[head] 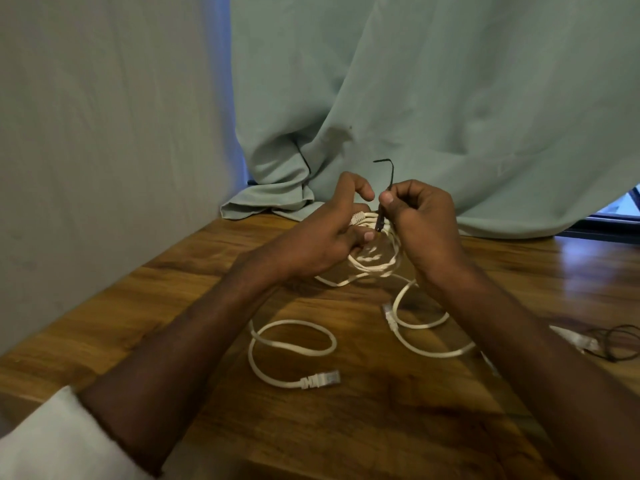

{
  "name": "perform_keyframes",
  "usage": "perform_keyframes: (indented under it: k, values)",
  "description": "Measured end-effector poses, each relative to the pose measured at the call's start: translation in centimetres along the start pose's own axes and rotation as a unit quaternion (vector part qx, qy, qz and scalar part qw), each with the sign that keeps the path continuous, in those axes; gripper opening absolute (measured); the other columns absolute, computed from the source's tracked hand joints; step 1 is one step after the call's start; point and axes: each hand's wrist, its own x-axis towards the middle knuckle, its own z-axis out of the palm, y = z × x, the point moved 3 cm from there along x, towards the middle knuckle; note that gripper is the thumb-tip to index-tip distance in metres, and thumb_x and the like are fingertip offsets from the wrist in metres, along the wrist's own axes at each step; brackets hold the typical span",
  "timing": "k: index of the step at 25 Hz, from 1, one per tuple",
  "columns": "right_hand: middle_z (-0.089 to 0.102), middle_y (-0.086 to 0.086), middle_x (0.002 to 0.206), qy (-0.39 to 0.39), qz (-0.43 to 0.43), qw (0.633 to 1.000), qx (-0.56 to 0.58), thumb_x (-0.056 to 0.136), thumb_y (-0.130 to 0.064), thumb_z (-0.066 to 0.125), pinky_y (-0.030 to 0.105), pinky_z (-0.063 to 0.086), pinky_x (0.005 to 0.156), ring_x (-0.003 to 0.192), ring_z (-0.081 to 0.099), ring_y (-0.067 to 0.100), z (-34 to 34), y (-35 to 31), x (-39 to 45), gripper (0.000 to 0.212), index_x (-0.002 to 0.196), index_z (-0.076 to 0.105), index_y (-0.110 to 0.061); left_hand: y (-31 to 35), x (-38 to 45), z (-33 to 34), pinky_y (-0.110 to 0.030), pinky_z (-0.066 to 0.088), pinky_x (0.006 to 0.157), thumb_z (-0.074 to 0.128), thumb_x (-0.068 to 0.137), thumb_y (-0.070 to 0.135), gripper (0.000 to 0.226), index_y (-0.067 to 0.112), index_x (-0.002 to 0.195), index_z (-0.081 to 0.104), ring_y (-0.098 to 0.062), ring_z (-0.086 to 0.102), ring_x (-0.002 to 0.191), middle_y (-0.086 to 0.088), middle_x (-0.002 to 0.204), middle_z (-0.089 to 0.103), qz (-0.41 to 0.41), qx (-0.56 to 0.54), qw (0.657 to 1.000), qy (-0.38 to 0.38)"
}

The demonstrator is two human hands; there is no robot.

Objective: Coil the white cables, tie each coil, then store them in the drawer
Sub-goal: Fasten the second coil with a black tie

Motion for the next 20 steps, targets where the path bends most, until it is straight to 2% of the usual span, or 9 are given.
perform_keyframes:
  k: [3, 5, 7, 10, 13, 15, 16, 18, 20]
  values:
    - [0.071, 0.015, 0.077, 0.002, 0.086, 0.993, 0.085, 0.097, -0.005, 0.063, 0.041, 0.061, 0.07, 0.07, 0.068, 0.021, 0.0, -0.2, 0.3, 0.02, 0.08, 0.073, -0.007, 0.4, 0.0, 0.3, -0.039, 0.06, 0.067, 0.056, 0.101, -0.001, 0.035, 0.013, 0.124, 0.035, -0.021, 0.068, 0.072, -0.009, 0.09, 0.065, 0.045, 0.004, 0.998, 0.033]
    - [0.068, 0.012, 0.066, -0.005, 0.138, 0.977, 0.164, 0.092, 0.007, 0.058, 0.031, 0.058, 0.056, 0.056, 0.066, 0.018, -0.1, -0.6, 0.3, 0.023, 0.077, 0.07, -0.004, 0.2, 0.1, 0.8, -0.043, 0.059, 0.067, 0.061, 0.098, 0.002, 0.043, 0.02, 0.131, 0.04, -0.018, 0.069, 0.072, -0.005, 0.089, 0.068, 0.064, 0.083, 0.992, 0.075]
    - [0.065, 0.011, 0.059, -0.013, 0.183, 0.962, 0.202, 0.082, 0.012, 0.054, 0.028, 0.054, 0.049, 0.05, 0.064, 0.019, -0.1, -0.7, 0.1, 0.023, 0.073, 0.07, -0.002, 0.1, 0.0, 1.3, -0.043, 0.056, 0.067, 0.064, 0.096, 0.005, 0.049, 0.025, 0.136, 0.043, -0.014, 0.068, 0.075, 0.0, 0.09, 0.069, 0.069, 0.142, 0.982, 0.106]
    - [0.066, 0.013, 0.062, -0.04, 0.209, 0.951, 0.225, 0.076, 0.008, 0.056, 0.031, 0.056, 0.056, 0.055, 0.065, 0.023, -0.1, -0.5, 0.1, 0.02, 0.067, 0.07, -0.003, 0.6, -0.6, 1.2, -0.037, 0.055, 0.07, 0.064, 0.093, 0.007, 0.044, 0.02, 0.133, 0.05, -0.013, 0.067, 0.085, 0.002, 0.102, 0.071, 0.089, 0.184, 0.969, 0.136]
    - [0.066, 0.015, 0.066, -0.05, 0.216, 0.948, 0.23, 0.079, 0.002, 0.061, 0.04, 0.057, 0.067, 0.063, 0.067, 0.027, 0.0, 0.1, 0.6, 0.025, 0.06, 0.072, -0.009, 1.0, -0.6, 1.6, -0.024, 0.048, 0.067, 0.064, 0.093, 0.008, 0.036, 0.016, 0.126, 0.054, -0.011, 0.061, 0.083, -0.001, 0.103, 0.067, 0.089, 0.22, 0.96, 0.148]
    - [0.072, 0.011, 0.074, -0.032, 0.19, 0.963, 0.191, 0.085, -0.012, 0.066, 0.05, 0.061, 0.08, 0.075, 0.072, 0.029, 0.2, 0.4, 0.9, 0.022, 0.065, 0.076, -0.013, 0.9, -0.5, 1.8, -0.025, 0.048, 0.066, 0.066, 0.094, 0.008, 0.033, 0.02, 0.121, 0.051, -0.009, 0.06, 0.081, 0.002, 0.101, 0.065, 0.073, 0.216, 0.958, 0.173]
    - [0.075, 0.008, 0.082, -0.017, 0.155, 0.979, 0.134, 0.087, -0.025, 0.069, 0.051, 0.06, 0.088, 0.084, 0.074, 0.027, 0.1, 0.3, 1.0, 0.017, 0.076, 0.079, -0.016, 0.6, -0.4, 1.6, -0.027, 0.05, 0.067, 0.067, 0.094, 0.008, 0.033, 0.022, 0.119, 0.049, -0.01, 0.061, 0.082, 0.003, 0.1, 0.065, 0.065, 0.208, 0.957, 0.194]
    - [0.075, 0.0, 0.097, -0.006, 0.064, 0.998, 0.024, 0.091, -0.042, 0.072, 0.039, 0.061, 0.088, 0.092, 0.073, 0.016, 0.1, -0.6, 0.5, 0.024, 0.102, 0.075, -0.022, -0.1, -0.3, 0.8, -0.02, 0.049, 0.068, 0.065, 0.096, 0.006, 0.03, 0.019, 0.118, 0.05, -0.006, 0.062, 0.086, 0.001, 0.101, 0.066, 0.045, 0.179, 0.953, 0.242]
    - [0.071, -0.004, 0.103, -0.028, -0.051, 0.997, -0.058, 0.091, -0.033, 0.078, 0.025, 0.057, 0.082, 0.093, 0.069, 0.008, 0.4, -1.8, -0.3, 0.022, 0.109, 0.072, -0.023, -1.0, -0.2, -0.3, -0.013, 0.046, 0.071, 0.063, 0.097, 0.002, 0.024, 0.015, 0.115, 0.054, -0.003, 0.058, 0.091, -0.002, 0.107, 0.063, 0.02, 0.151, 0.945, 0.289]
